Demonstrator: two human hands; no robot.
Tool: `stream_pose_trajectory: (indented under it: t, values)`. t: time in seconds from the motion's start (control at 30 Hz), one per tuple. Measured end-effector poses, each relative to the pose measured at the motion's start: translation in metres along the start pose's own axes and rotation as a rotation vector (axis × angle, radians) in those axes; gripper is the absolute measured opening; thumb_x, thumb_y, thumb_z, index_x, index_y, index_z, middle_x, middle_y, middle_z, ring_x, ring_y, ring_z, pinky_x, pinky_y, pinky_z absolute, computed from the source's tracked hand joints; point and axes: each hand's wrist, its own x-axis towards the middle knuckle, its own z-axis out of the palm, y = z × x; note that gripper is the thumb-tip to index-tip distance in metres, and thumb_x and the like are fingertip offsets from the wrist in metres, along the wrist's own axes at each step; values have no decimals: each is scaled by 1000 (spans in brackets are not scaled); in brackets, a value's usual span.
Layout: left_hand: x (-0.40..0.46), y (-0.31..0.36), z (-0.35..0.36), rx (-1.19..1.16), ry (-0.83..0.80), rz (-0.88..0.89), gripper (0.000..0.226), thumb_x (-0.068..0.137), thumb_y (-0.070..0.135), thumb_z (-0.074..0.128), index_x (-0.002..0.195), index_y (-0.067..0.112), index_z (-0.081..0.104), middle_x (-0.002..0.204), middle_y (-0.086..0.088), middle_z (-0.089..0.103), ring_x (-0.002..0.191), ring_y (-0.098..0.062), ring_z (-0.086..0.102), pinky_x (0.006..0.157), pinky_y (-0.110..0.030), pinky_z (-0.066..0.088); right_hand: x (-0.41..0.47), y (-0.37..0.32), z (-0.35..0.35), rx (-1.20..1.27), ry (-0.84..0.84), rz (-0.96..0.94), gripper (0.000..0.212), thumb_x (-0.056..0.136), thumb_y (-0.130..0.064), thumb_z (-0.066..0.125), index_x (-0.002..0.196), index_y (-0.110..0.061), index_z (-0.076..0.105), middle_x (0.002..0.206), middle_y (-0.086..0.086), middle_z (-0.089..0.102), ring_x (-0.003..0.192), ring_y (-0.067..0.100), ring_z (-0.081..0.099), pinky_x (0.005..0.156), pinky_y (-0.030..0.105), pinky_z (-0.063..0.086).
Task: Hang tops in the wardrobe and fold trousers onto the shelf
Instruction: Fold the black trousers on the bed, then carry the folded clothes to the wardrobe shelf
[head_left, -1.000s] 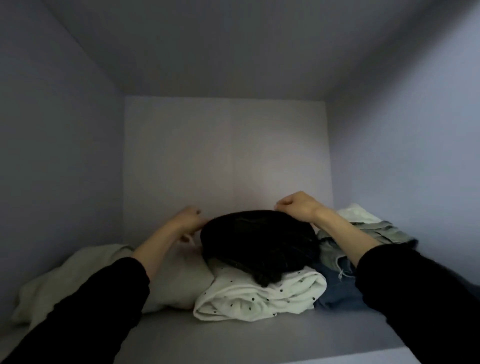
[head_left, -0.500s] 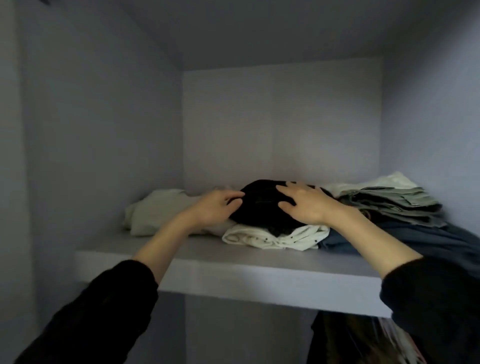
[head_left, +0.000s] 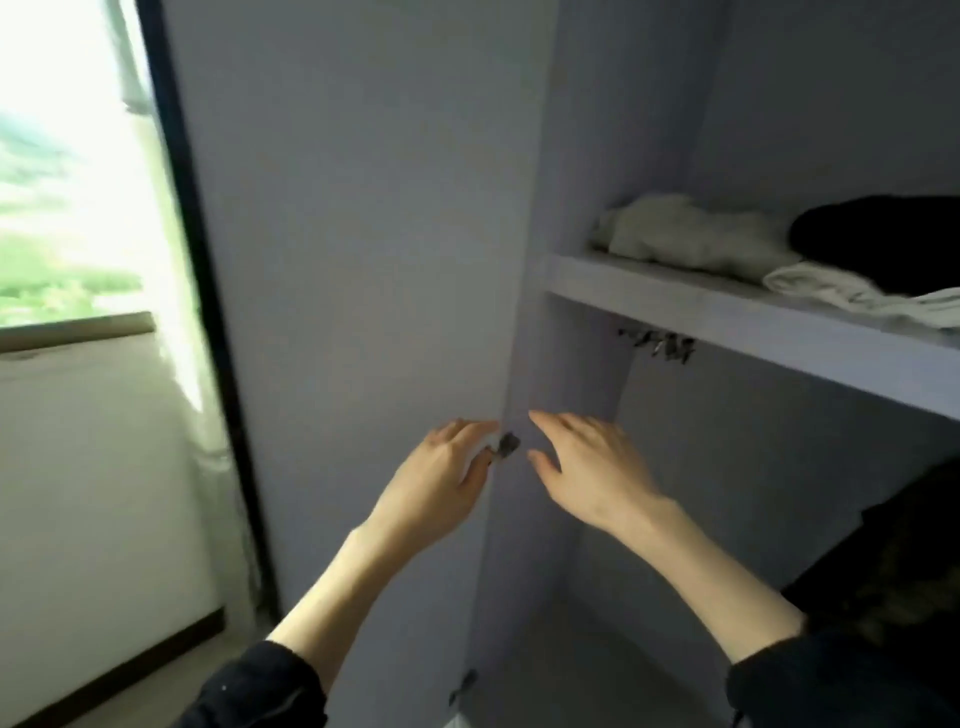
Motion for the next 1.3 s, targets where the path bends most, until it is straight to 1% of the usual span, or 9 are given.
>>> stream_pose_trajectory:
  t: [0.07,0.2,0.3,0.4,0.63,0.77,1.0,1.2,1.3]
  values:
    - [-67,-25,-1,31,-65,-95,41,96,25,43,136,19,47,134,1,52,124,-17,46,100,-20,30,-16,-54,35,11,-171,-83,45,99,-38,38,140,-21,39,137,4,51,125,27,47,98,37,39]
    - [-198,-84,-36,82,-206,-414,42,96,24,47,138,22,43,136,4,49,120,-17,50,101,-27,37,-52,-167,105,64,-429,-216,43,100,-37,36,138,-19,42,136,7,51,125,29,48,98,38,39]
    - [-263,-112,-72,85,-223,-519,37,94,19,49,131,16,51,130,-3,55,120,-22,51,100,-36,41,-69,-229,135,122,-497,-297,43,100,-36,36,139,-20,41,138,7,50,125,29,47,96,38,39]
    - [-338,-143,-116,119,-164,-726,42,95,21,49,137,18,45,136,-3,50,126,-20,46,105,-31,35,-83,-307,163,175,-555,-414,45,100,-37,36,142,-21,38,138,6,50,125,28,47,97,38,39]
    - [-470,-182,-172,89,35,-1157,41,96,18,48,137,15,44,141,-2,46,132,-14,39,104,-17,24,-84,-454,217,209,-692,-694,44,100,-37,36,142,-22,38,138,4,51,125,28,47,99,36,37]
    - [-488,-223,-201,73,225,-1357,40,97,20,45,137,19,44,141,2,45,131,-12,39,105,-21,26,-43,-525,244,203,-728,-879,44,100,-37,36,142,-22,38,138,4,50,125,27,47,98,37,38]
    - [-480,-293,-236,33,692,-1582,36,98,23,42,133,26,48,135,10,47,126,-7,40,98,-21,30,35,-632,285,233,-807,-1119,44,100,-36,37,141,-21,37,130,3,55,119,26,50,95,37,43]
    - [-512,-325,-284,122,913,-1769,36,98,24,43,134,28,47,135,10,46,124,-7,42,86,-13,35,55,-762,288,261,-860,-1442,49,99,-35,39,145,-23,29,137,6,49,125,26,47,99,38,41]
    - [-550,-344,-314,182,998,-1870,37,99,25,42,135,26,46,139,9,44,125,-8,41,90,-15,35,47,-836,290,254,-868,-1620,51,99,-36,39,147,-25,24,141,5,45,127,27,44,101,39,39]
